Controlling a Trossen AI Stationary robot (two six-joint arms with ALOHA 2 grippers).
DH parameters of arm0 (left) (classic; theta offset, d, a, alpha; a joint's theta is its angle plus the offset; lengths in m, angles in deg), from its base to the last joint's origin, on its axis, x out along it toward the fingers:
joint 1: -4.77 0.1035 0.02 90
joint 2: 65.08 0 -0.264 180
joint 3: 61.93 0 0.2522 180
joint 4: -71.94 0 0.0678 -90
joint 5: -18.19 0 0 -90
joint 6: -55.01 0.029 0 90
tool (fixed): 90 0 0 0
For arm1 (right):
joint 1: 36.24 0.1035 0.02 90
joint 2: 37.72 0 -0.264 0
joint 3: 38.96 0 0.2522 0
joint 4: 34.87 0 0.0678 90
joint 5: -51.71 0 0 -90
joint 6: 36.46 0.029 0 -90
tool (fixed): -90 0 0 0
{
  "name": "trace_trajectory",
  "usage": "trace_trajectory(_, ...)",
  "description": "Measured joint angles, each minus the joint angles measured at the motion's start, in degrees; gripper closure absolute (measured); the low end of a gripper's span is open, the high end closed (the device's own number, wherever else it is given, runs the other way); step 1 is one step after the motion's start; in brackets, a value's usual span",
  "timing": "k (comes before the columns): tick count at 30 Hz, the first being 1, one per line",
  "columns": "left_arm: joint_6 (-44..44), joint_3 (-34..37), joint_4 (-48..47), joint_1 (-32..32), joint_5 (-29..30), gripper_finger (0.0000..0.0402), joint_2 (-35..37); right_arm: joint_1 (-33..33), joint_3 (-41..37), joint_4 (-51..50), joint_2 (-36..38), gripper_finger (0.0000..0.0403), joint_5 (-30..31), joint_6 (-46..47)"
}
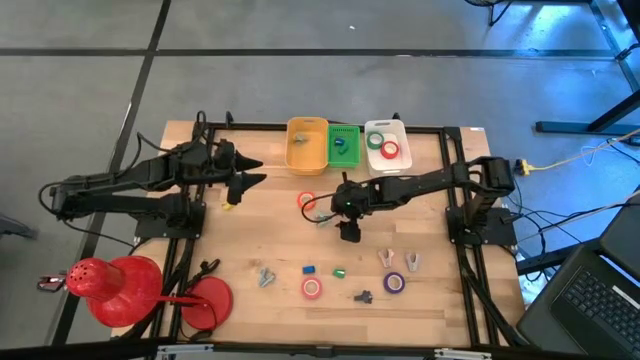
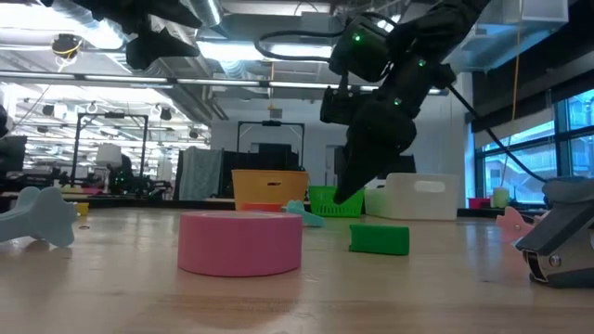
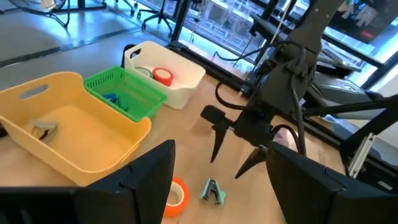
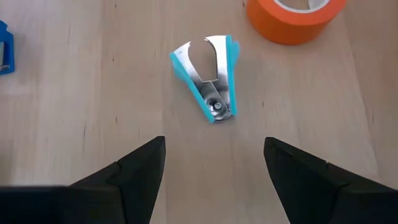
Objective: Pick and place Stapler, Stapler remover, tape
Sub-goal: Put the gray staple remover into the yellow bin
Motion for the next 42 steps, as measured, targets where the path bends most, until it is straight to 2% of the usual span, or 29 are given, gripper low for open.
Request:
trace_trajectory(4,-1.75,-0.02,-3.76,-0.15,-0.55,0.0161,-1.98,0.00,-0.01,-0.85,0.77,0.0128,0.00,0.67)
trace_trajectory(10,-8.01,-0.02,-15.17,-4.54,-6.45,0.0161,-7.58,0.00,0.01,-9.42,5.43,0.0128,0.55,7.76)
trace_trajectory(14,-16.69,-0.02,-19.28,-10.92,-6.68,0.0161,-11.48,0.00,0.01,-13.85,8.84,0.0128,3.06,9.24)
trace_trajectory(21,-36.74,-0.02,-20.47,-26.84,0.69,0.0161,-17.91,-0.07,0.01,-16.24,11.94,0.0149,5.70,9.64)
trace_trajectory(26,-50.28,-0.02,-19.55,-37.25,5.32,0.0161,-23.06,-0.09,0.01,-15.96,12.04,0.0170,7.50,9.38)
trace_trajectory(31,-59.35,-0.02,-17.55,-43.37,9.29,0.0161,-28.50,-0.48,0.01,-15.26,12.04,0.0181,7.80,8.19)
trace_trajectory(34,-62.27,-0.02,-14.99,-45.29,9.30,0.0161,-32.01,-0.48,0.01,-15.30,12.04,0.0182,7.80,7.70)
trace_trajectory(42,-62.44,-0.03,0.76,-48.03,6.73,0.0161,-40.99,-0.48,0.01,-15.53,12.04,0.0182,7.78,7.69)
